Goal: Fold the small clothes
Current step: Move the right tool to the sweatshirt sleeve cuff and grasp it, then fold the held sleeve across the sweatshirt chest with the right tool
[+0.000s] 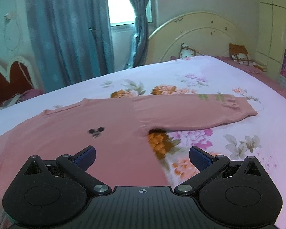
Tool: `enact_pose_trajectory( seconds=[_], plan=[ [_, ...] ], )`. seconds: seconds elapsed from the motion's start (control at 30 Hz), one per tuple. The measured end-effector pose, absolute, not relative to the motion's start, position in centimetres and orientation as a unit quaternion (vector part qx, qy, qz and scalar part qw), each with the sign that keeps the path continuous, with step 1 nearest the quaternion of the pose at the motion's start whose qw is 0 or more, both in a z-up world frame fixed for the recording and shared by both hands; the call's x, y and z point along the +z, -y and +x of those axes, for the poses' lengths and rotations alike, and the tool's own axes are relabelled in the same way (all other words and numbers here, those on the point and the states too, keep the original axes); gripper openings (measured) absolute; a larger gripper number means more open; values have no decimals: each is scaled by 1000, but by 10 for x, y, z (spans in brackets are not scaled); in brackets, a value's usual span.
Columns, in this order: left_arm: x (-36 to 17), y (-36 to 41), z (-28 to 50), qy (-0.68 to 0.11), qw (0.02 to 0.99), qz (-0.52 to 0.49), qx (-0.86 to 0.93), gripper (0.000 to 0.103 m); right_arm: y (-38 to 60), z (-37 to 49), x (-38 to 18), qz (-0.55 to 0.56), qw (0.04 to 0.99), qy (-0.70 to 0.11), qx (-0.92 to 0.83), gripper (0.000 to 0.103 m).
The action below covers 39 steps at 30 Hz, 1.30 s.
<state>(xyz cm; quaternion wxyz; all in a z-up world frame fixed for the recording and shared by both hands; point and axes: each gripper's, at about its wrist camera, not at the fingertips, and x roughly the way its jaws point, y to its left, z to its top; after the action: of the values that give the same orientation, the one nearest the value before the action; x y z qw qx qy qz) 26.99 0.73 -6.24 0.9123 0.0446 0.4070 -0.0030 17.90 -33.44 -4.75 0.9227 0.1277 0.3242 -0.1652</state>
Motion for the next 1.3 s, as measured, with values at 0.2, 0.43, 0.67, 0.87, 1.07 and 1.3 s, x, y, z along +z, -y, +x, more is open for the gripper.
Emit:
enact_pose_trajectory(
  seconds=[0.2,0.43,0.67,0.87,1.07,1.3],
  plan=[
    [-76,21,297,-407,913,38,10,102,400,209,-70,141,914,-335,-180,103],
    [-95,60,328,-409,912,41,-5,102,479,227,-95,148,898,-346,-230,102],
    [-111,89,346,-402,914,60,-13,100,556,232,-129,174,869,-360,-292,102],
    [-119,104,358,-400,913,78,-14,99,600,237,-151,195,848,-370,-326,74],
    [-123,105,366,-405,911,77,-11,98,631,246,-158,216,842,-350,-348,72],
    [-128,97,371,-423,903,70,-16,85,651,252,-154,224,849,-326,-352,9]
  ],
)
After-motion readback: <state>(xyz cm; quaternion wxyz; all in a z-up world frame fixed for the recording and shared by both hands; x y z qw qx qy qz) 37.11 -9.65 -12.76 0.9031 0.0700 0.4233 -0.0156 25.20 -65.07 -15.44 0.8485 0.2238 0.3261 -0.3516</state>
